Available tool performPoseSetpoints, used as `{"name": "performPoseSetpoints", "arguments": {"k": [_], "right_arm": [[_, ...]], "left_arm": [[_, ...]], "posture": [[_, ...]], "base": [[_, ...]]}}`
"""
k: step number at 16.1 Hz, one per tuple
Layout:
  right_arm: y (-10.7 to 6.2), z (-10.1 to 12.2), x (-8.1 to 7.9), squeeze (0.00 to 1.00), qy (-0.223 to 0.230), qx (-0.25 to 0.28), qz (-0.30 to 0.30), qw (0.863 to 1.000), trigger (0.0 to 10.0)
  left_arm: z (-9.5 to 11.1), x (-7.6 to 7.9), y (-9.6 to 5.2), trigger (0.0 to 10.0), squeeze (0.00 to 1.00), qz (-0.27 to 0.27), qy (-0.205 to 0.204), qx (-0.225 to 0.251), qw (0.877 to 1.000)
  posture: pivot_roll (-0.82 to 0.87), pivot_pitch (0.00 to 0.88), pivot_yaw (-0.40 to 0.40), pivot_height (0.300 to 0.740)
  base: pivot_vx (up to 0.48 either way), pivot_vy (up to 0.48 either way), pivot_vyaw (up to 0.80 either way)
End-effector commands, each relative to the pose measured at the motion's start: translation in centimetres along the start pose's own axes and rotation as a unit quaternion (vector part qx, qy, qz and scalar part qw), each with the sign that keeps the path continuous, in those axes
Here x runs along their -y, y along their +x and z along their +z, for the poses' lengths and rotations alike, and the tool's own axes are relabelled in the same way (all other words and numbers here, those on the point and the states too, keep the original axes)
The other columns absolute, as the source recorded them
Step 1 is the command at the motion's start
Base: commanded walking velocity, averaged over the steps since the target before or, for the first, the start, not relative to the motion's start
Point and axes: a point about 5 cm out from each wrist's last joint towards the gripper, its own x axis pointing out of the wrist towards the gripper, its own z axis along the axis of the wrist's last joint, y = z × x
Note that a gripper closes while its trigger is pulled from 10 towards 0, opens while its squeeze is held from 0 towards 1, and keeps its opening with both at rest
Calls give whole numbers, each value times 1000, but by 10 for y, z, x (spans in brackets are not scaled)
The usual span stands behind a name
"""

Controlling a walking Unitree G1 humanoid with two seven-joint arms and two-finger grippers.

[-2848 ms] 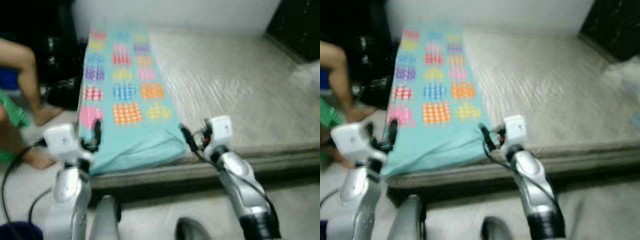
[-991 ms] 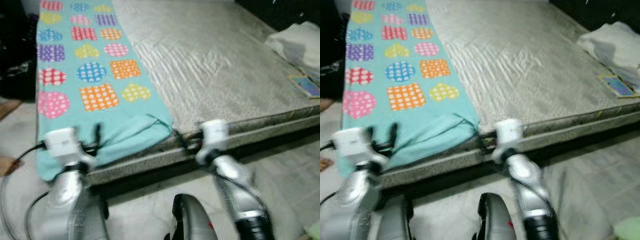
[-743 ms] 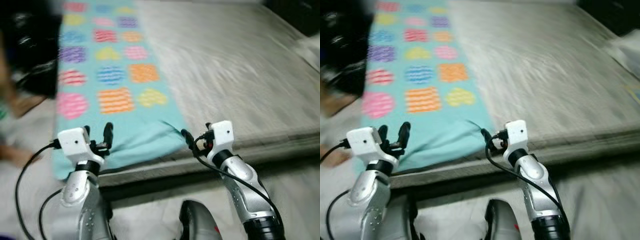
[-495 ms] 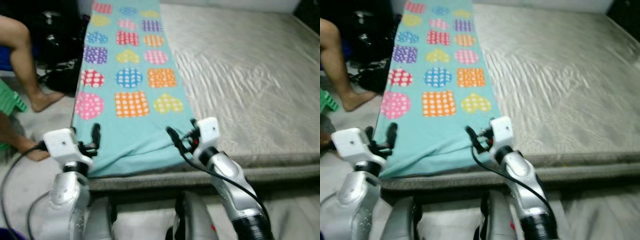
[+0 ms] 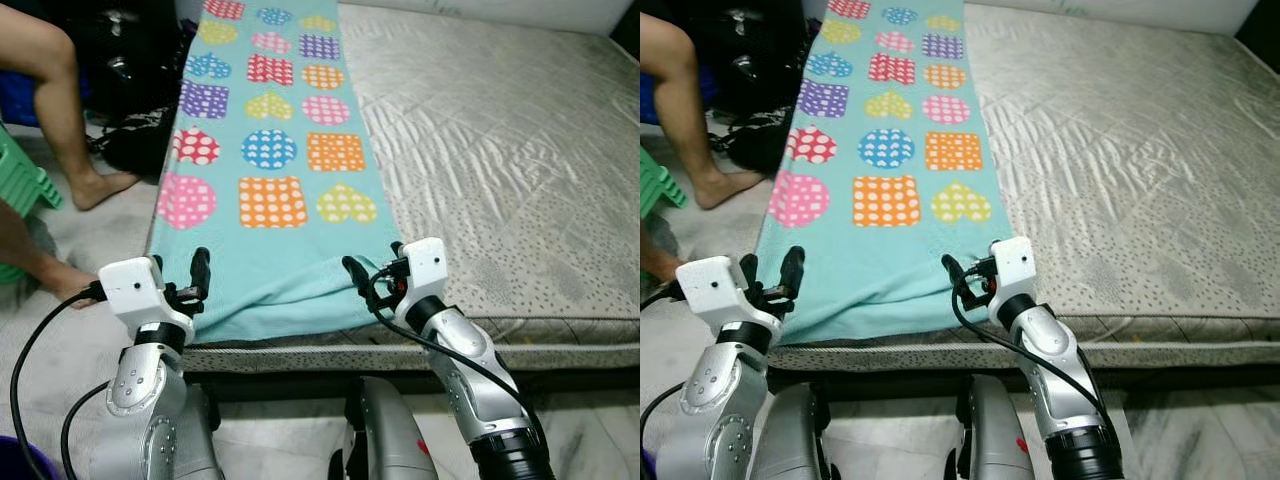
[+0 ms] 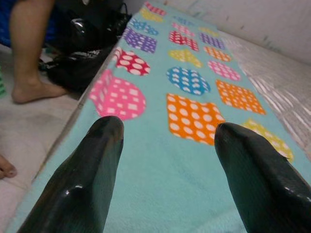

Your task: Clean up the room

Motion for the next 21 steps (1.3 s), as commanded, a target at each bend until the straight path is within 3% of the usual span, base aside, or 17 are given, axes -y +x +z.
{"name": "performPoseSetpoints", "arguments": {"k": [1, 7, 12, 15, 18, 21], "right_arm": [[-4, -6, 3, 0, 5, -14, 0, 1000, 10000], [0, -15, -7, 0, -6, -39, 20, 999, 10000], [37, -5, -8, 0, -15, -21, -15, 1000, 10000], [53, -3, -11, 0, -15, -23, -32, 999, 10000], [60, -5, -4, 0, -43, -40, -61, 996, 10000], [64, -2, 12, 0, -61, -58, -113, 990, 10000]], "left_arm": [[-6, -1, -4, 10000, 0, 2, 3, -18, 1000], [-6, 2, -8, 10000, 0, -13, 19, -26, 999], [2, 9, -25, 10000, 0, -82, 75, -25, 994], [2, 7, -42, 10000, 0, -91, 88, -37, 991], [4, 5, -55, 10000, 0, -83, 92, -43, 991], [13, 13, -49, 10000, 0, -85, 84, -25, 992]], "posture": [[1, 154, -103, 519], [17, 181, -100, 504], [113, 205, -99, 504], [168, 226, -111, 504], [191, 254, -116, 504], [207, 264, -113, 504]], "base": [[0, 0, 0], [0, 0, 0], [0, 0, 0], [0, 0, 0], [0, 0, 0], [0, 0, 0]]}}
